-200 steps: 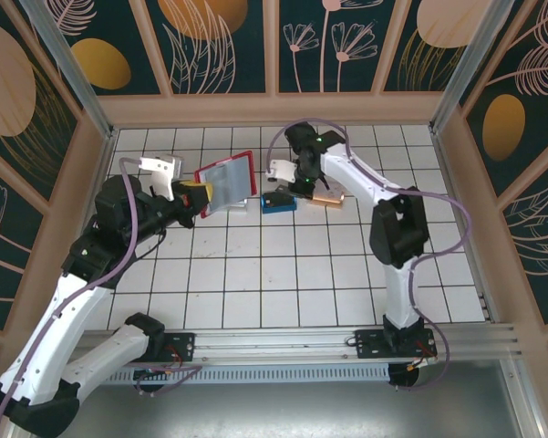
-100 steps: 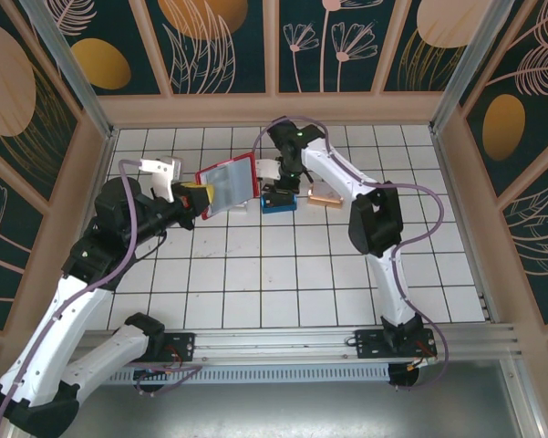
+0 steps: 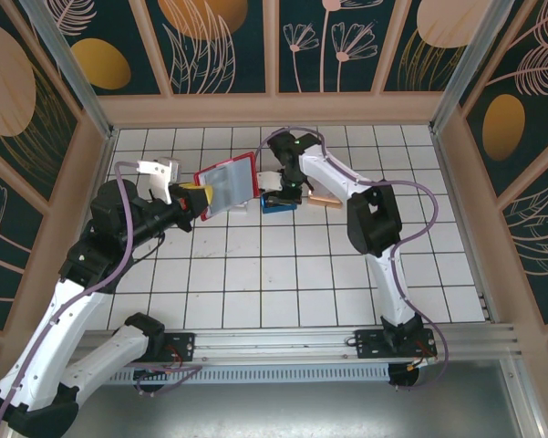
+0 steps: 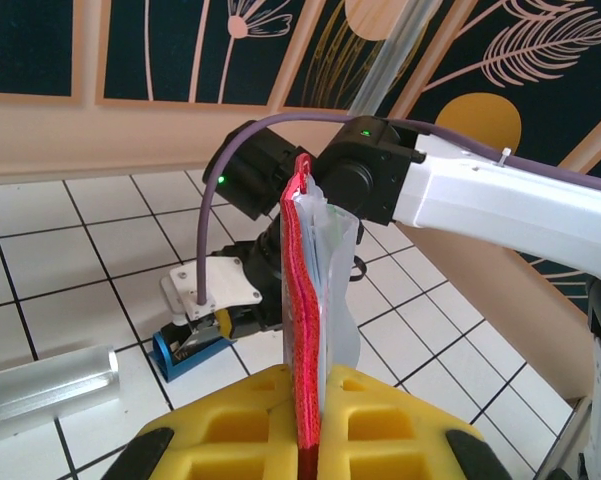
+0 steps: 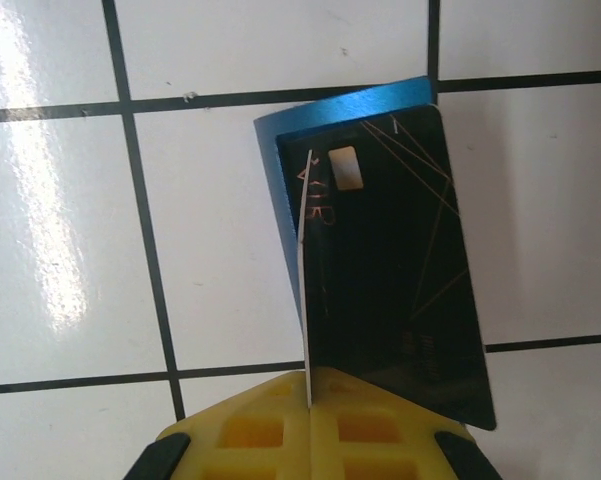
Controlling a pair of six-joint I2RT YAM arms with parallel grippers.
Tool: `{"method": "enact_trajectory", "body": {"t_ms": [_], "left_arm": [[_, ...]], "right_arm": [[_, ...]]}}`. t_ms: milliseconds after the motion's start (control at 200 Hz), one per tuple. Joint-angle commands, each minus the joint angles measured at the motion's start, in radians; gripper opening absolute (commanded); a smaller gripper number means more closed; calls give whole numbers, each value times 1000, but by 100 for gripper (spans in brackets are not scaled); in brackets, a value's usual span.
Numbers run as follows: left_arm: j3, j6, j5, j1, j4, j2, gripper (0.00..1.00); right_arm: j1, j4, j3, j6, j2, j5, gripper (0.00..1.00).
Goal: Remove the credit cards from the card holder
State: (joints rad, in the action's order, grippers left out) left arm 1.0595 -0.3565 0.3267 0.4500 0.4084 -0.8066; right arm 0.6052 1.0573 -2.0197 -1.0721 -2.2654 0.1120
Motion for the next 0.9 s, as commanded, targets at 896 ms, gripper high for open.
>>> {"method": "enact_trajectory", "body": {"t_ms": [896], "left_arm": [[40, 12, 16, -8, -3, 36, 0]], "right_arm": [[70, -8, -55, -6, -22, -113, 31]]}}
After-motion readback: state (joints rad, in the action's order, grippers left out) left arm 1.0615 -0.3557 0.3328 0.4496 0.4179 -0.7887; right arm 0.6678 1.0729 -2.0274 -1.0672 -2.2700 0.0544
